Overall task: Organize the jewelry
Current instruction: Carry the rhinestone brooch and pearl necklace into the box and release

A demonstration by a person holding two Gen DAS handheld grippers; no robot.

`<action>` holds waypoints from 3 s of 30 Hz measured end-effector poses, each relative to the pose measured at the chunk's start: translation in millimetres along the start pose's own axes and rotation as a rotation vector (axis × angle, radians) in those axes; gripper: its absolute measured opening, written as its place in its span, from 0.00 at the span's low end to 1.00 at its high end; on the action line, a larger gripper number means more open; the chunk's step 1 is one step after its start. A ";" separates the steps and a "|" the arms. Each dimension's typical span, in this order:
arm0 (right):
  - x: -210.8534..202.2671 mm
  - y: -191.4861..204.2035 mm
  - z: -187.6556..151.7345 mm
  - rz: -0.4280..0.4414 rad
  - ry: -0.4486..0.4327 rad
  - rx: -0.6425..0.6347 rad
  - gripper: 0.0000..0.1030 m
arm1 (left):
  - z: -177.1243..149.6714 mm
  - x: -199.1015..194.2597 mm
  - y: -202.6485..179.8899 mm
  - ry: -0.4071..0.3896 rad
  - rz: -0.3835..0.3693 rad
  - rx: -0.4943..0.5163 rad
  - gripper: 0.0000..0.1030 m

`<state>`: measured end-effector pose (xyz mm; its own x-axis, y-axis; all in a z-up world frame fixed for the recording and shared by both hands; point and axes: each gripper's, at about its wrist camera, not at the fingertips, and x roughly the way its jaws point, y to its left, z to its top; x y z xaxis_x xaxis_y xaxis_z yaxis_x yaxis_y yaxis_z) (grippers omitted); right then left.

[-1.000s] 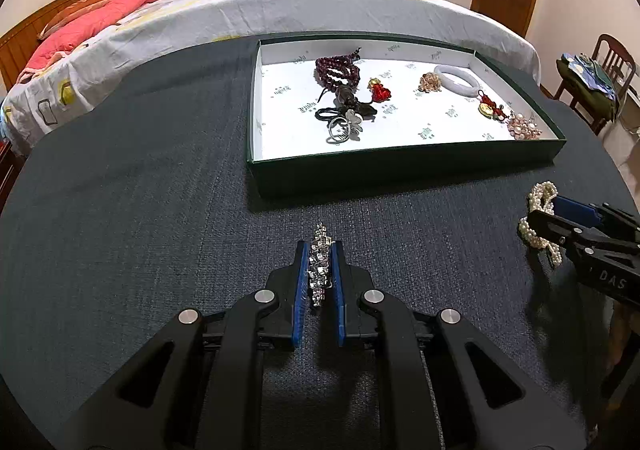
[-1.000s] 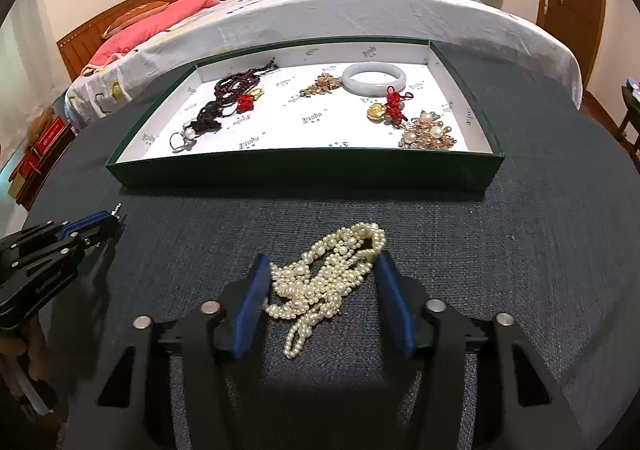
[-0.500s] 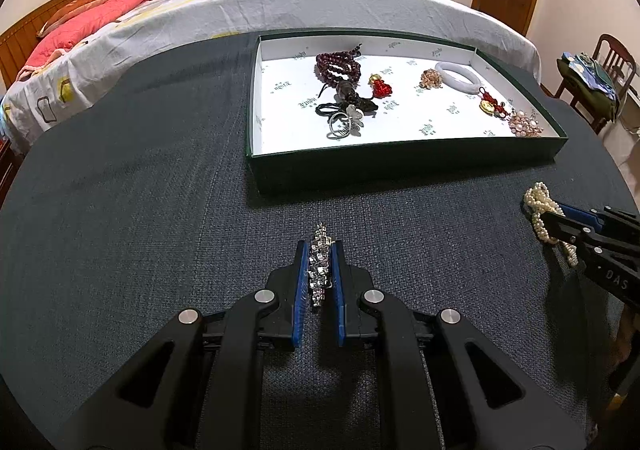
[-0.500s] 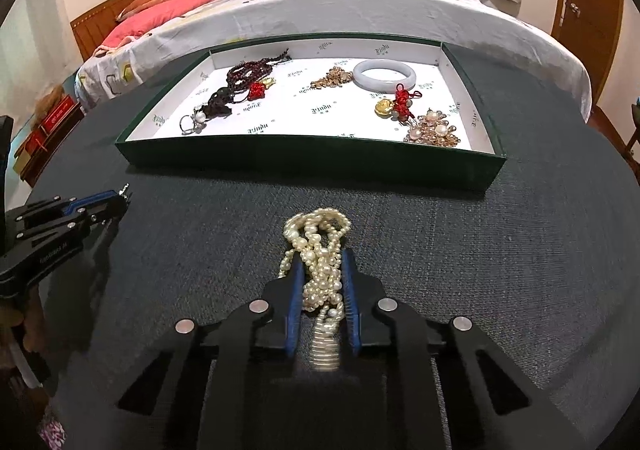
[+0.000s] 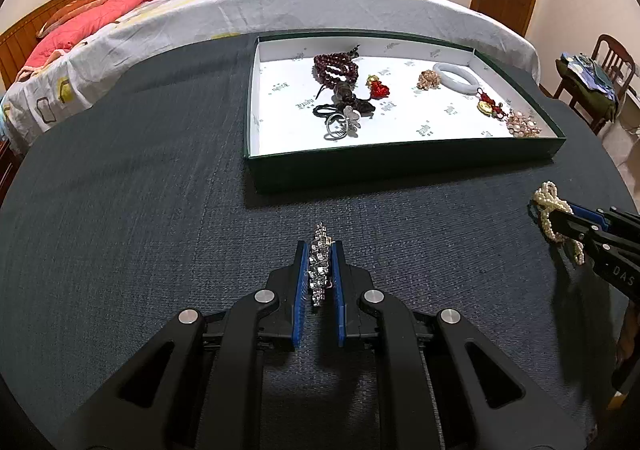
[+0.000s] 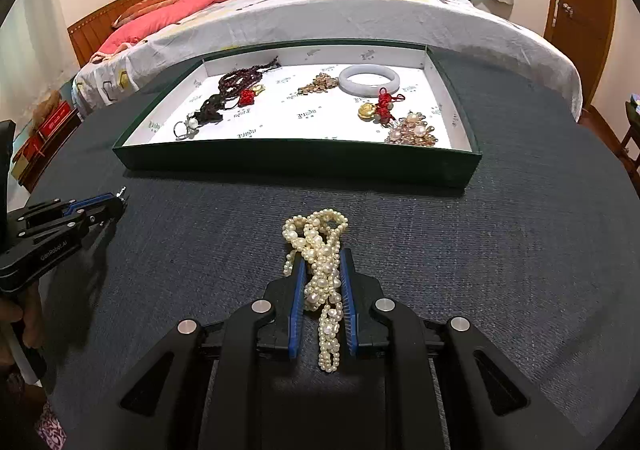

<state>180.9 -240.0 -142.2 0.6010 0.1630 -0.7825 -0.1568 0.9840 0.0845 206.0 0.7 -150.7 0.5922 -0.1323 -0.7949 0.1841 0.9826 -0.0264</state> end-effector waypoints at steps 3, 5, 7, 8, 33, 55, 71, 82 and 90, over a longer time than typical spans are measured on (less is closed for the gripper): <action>-2.9 -1.1 -0.9 -0.001 -0.006 0.003 0.17 | 0.0 -1.8 -2.0 -0.004 -0.004 0.002 0.12; -5.3 -1.6 -1.3 -0.002 -0.010 0.004 0.17 | 0.0 -3.7 -3.7 -0.007 -0.007 0.003 0.12; -7.4 -1.9 -1.6 -0.003 -0.015 0.005 0.17 | 0.8 -6.6 -6.1 -0.013 -0.010 0.006 0.12; -9.2 -2.1 -1.8 -0.003 -0.020 0.006 0.17 | 1.6 -7.9 -6.6 -0.015 -0.012 0.007 0.12; -64.0 12.1 28.0 0.014 -0.174 -0.021 0.17 | 36.9 -71.9 -51.9 -0.195 -0.061 0.043 0.12; -70.0 12.8 121.4 0.030 -0.349 -0.048 0.17 | 128.7 -63.3 -76.3 -0.361 -0.056 0.016 0.12; 38.4 -0.9 99.6 0.033 -0.145 -0.019 0.17 | 102.3 48.6 -68.8 -0.152 -0.002 -0.022 0.12; 64.6 -3.9 97.1 0.045 -0.088 -0.001 0.17 | 96.8 71.7 -65.9 -0.086 0.002 -0.019 0.12; 71.8 -4.5 95.7 0.045 -0.066 0.008 0.18 | 96.5 75.5 -66.4 -0.057 -0.008 -0.011 0.12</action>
<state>299.8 -225.9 -139.7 0.6436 0.2114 -0.7356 -0.1791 0.9760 0.1238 314.1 -87.2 -150.4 0.6348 -0.1470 -0.7586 0.1801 0.9828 -0.0398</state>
